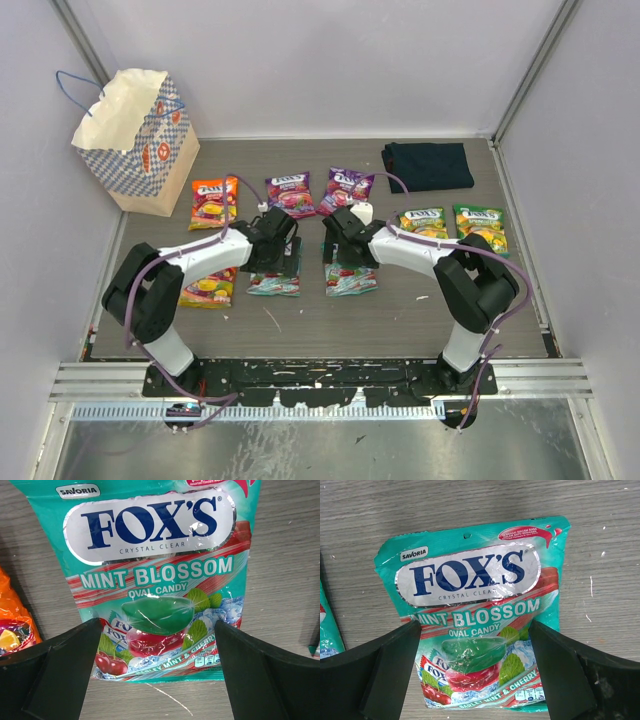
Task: Take the snacks out of the paper bag
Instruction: Adjust the snack at the center of the board.
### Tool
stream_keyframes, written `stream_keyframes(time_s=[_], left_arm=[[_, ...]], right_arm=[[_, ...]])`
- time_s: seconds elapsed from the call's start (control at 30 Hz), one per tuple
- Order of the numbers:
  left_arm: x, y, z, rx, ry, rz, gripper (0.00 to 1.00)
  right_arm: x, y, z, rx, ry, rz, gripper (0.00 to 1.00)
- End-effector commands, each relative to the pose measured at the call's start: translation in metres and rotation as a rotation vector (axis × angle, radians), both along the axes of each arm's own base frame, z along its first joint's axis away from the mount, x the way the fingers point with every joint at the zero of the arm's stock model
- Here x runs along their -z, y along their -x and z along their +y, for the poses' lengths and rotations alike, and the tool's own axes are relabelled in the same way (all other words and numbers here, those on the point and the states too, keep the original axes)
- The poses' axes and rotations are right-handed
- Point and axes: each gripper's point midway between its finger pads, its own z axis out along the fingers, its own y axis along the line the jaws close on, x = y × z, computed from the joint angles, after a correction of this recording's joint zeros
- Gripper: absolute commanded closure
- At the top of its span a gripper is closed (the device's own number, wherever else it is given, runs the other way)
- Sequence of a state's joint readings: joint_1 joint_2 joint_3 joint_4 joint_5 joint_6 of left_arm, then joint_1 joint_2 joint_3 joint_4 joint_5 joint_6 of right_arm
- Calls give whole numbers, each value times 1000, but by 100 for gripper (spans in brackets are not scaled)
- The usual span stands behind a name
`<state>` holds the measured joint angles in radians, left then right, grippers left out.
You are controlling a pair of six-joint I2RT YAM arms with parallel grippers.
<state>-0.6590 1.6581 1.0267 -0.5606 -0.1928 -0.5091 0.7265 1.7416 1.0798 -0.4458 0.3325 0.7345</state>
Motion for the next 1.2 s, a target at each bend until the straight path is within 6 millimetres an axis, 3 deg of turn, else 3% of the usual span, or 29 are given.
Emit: stream_keyframes(time_s=[0.0,0.5,0.7,0.83,1.0,1.17], left_arm=[[1,-10,-20,-23,77,-11,1],[1,-11,-38,-60,145,12,0],[-13,-8,-38,-27,148,-1,1],[-45,-10,-32,16,135,-52,2],[-114,-16,-22,66,171,-232,2],[-163,-24,5,64,194,-381,2]], right_arm=[[-1,3,10,4,-24,17,4],[-3,1,18,4,-66,5,4],[-27,-11,25,-36,-85,-52,3],[-77,-22,25,-47,-134,-180,0],[-147,-25,21,-91,-207,-352,0],[-178,-18,19,-267,-285,-466,0]])
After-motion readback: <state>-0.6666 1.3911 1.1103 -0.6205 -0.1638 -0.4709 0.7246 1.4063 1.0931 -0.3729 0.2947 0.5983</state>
